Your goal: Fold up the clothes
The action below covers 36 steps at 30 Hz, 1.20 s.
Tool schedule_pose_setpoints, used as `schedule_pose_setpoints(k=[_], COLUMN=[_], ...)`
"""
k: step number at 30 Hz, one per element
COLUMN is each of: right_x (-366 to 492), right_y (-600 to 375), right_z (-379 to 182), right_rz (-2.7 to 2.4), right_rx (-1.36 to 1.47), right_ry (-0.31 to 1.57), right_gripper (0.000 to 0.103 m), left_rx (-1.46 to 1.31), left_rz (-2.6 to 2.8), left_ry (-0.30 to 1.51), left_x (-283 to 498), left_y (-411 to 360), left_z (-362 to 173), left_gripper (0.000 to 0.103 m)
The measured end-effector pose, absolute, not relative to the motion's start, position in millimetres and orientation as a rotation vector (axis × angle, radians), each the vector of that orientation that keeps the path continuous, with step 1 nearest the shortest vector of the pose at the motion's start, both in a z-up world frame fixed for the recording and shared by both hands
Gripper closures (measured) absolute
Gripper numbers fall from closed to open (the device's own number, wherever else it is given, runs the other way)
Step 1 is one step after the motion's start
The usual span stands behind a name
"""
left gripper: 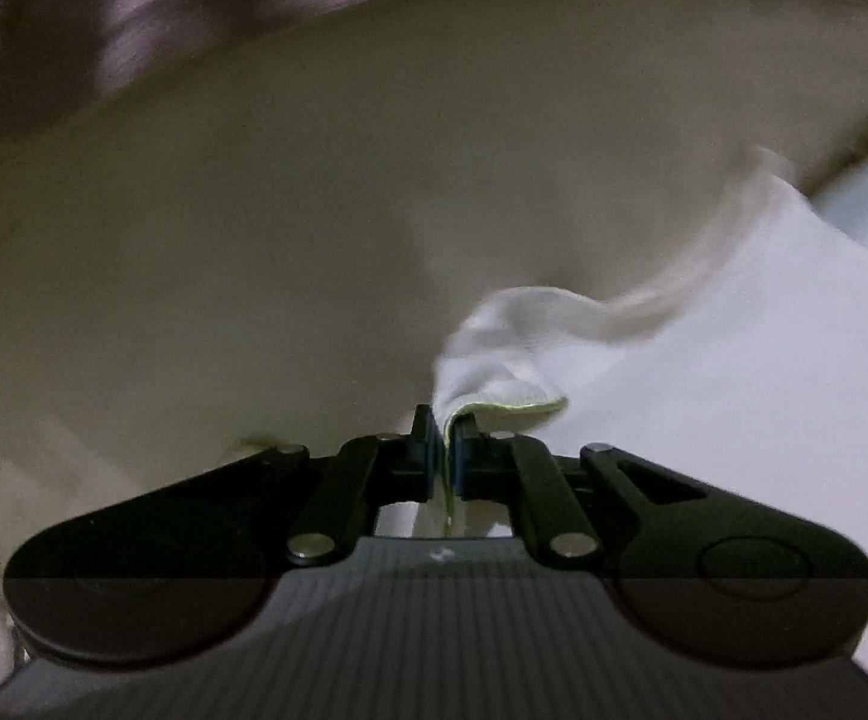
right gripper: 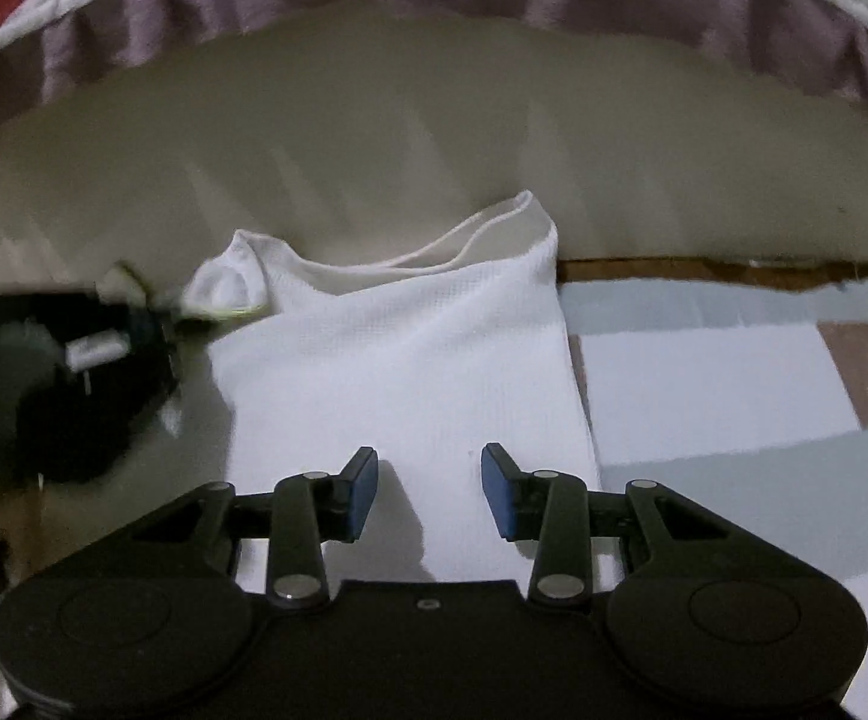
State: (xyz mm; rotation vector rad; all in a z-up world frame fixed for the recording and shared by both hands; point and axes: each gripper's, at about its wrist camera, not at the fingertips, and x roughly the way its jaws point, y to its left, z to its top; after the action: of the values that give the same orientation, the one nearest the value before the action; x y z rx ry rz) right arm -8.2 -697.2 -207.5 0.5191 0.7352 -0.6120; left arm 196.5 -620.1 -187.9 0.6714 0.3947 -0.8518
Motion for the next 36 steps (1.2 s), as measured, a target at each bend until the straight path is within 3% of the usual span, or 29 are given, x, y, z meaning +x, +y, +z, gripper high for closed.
schedule_pose_setpoints(k=[3,5,7,15,21,23,26,27,29,36], right_x=[-16,-21,-29,-31,-33,-60,-107,-122,-163,-346], right_y=[-702,-705,-707,-707,-707,-704,-699,-697,-682,-606], right_z=[-206,-205,-204,-205,-196,-174,-141,-131,-123,-140], right_rz=[-0.607,-0.604,-0.608,-0.642,-0.67,-0.664,-0.649,-0.643,-0.655,-0.652], right_rx=[0.505,0.496,0.495,0.504,0.52,0.594,0.718,0.759,0.818,0.999], right_ry=[0.736,0.736,0.726,0.714,0.715,0.651,0.54,0.502,0.489,0.365], right_gripper=[0.062,0.062,0.062,0.062,0.059,0.058,0.045,0.044,0.044,0.044], left_rx=[0.547,0.441,0.343,0.297,0.327,0.298,0.283,0.281,0.269,0.182], left_rz=[-0.83,-0.812,-0.787,-0.743,-0.76,-0.745,-0.785,-0.813,-0.88,-0.897], left_ry=[0.48,0.538,0.593,0.6,0.64,0.674,0.685,0.695,0.709,0.839], left_x=[224,238,251,280,249,232,181,162,121,30], left_y=[-608,-597,-586,-547,-511,-490,-447,-436,-405,-317], left_z=[-179,-173,-166,-144,-123,-115,-107,-105,-103,-133], left_gripper=[0.093,0.069,0.053,0.051,0.051,0.051,0.053,0.053,0.067,0.069])
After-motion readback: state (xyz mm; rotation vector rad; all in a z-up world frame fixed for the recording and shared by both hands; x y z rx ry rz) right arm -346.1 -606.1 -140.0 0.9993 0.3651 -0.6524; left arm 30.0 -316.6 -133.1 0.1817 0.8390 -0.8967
